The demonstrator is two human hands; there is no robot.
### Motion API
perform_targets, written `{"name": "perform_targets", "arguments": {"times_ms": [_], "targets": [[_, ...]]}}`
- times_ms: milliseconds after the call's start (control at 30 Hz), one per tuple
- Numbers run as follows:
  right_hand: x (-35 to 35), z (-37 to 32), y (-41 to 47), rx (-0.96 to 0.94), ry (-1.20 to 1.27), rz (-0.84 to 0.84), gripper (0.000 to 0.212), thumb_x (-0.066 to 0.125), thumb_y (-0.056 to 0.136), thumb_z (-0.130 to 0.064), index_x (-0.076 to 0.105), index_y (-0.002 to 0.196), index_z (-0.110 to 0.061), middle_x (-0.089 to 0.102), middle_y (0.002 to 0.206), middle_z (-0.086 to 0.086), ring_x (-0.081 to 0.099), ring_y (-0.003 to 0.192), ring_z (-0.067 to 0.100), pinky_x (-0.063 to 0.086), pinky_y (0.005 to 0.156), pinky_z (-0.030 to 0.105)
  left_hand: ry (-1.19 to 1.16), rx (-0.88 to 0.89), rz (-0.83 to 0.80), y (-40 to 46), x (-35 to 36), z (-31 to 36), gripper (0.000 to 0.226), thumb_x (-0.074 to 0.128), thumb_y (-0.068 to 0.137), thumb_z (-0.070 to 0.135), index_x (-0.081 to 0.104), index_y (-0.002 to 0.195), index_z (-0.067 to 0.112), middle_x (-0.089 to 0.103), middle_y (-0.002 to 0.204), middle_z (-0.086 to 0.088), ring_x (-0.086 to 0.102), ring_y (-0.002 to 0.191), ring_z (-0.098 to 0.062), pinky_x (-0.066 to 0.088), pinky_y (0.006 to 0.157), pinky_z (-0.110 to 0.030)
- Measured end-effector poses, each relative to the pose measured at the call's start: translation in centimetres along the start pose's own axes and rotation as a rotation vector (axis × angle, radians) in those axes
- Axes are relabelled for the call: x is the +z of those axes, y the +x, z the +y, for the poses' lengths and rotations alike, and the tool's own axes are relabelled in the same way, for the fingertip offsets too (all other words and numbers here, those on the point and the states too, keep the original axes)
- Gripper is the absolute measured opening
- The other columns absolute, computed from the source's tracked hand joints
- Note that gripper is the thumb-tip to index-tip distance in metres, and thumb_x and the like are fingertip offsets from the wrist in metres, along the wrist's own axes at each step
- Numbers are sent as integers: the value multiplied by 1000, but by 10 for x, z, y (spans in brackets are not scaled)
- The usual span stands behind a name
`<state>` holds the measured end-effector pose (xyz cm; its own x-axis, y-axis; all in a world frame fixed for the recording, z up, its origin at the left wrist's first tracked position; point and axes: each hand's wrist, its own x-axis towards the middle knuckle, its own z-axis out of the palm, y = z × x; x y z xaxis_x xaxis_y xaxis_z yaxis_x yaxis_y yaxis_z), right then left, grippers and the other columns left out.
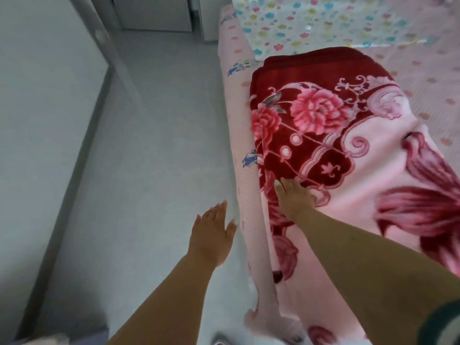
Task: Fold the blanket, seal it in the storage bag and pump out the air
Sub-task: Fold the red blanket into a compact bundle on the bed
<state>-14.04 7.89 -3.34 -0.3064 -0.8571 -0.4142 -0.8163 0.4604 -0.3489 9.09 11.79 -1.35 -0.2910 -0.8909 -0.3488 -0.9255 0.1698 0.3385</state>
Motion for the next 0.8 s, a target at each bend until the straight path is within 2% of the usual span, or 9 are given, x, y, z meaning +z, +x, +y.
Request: {"name": "perform_targets", "arguments": {"times_ms": [67, 133, 233, 300, 367, 433, 500, 700, 800], "targets": [[1, 1, -4, 14, -43, -83, 56, 15, 101, -43, 25, 151, -22, 24, 158, 4, 20, 145, 28, 18, 115, 54, -2, 38, 13, 14, -14, 0, 60, 19, 102, 48, 5, 155, 22, 17, 160, 2, 12, 147, -14, 4, 120, -36], [-7, -8, -2, 12, -138, -86, 56, 5, 99, -32, 20, 152, -21, 34, 151, 11, 34, 137, 34, 32, 108, 55, -23, 98, 40, 39, -34, 1, 61, 19, 102, 48, 7, 155, 20, 19, 160, 0, 14, 147, -15, 5, 120, -37], [-22, -23, 15, 9, -198, -34, 48, 16, 104, -17, 21, 151, -19, 54, 129, 13, 56, 113, 34, 49, 91, 46, -36, 172, 62, 81, -64, 9, 61, 21, 101, 48, 9, 154, 19, 22, 159, -2, 18, 146, -17, 7, 120, -38], [-30, -29, 27, 20, -250, -25, 45, 17, 105, -25, 33, 146, -19, 58, 122, 11, 59, 107, 32, 50, 86, 42, -40, 210, 64, 109, -83, 16, 61, 24, 102, 47, 10, 154, 19, 24, 158, -4, 21, 145, -19, 8, 120, -38], [-44, -36, 41, 85, -207, 22, 53, 14, 102, -45, 57, 119, -18, 65, 109, 10, 61, 100, 30, 46, 78, 37, -54, 250, 49, 140, -100, 21, 61, 26, 101, 46, 11, 154, 20, 26, 157, -4, 22, 144, -19, 9, 120, -39], [-61, -46, 62, 180, -135, 146, 60, 13, 100, -53, 60, 102, -16, 67, 95, 9, 63, 91, 29, 43, 70, 34, -57, 288, 38, 174, -115, 24, 61, 27, 101, 47, 12, 154, 20, 27, 157, -4, 24, 144, -20, 12, 120, -39], [-77, -58, 89, 215, -119, 275, 59, 16, 100, -52, 59, 101, -12, 65, 89, 8, 63, 86, 28, 42, 67, 33, -70, 307, 14, 211, -130, 27, 61, 28, 101, 48, 13, 154, 21, 27, 157, -4, 26, 143, -22, 16, 119, -39], [-115, -84, 165, 242, -22, 453, 50, 24, 101, -44, 59, 102, -8, 57, 94, 4, 54, 93, 23, 41, 80, 34, -149, 337, -53, 306, -176, 37, 65, 29, 99, 52, 19, 153, 18, 28, 156, -7, 26, 143, -23, 23, 117, -37], [-126, -94, 196, 302, -47, 464, 47, 28, 100, -44, 54, 126, -13, 55, 127, 6, 47, 121, 24, 36, 100, 38, -159, 371, -84, 350, -195, 38, 63, 33, 99, 50, 21, 152, 18, 31, 155, -6, 29, 141, -22, 24, 115, -34]]}}
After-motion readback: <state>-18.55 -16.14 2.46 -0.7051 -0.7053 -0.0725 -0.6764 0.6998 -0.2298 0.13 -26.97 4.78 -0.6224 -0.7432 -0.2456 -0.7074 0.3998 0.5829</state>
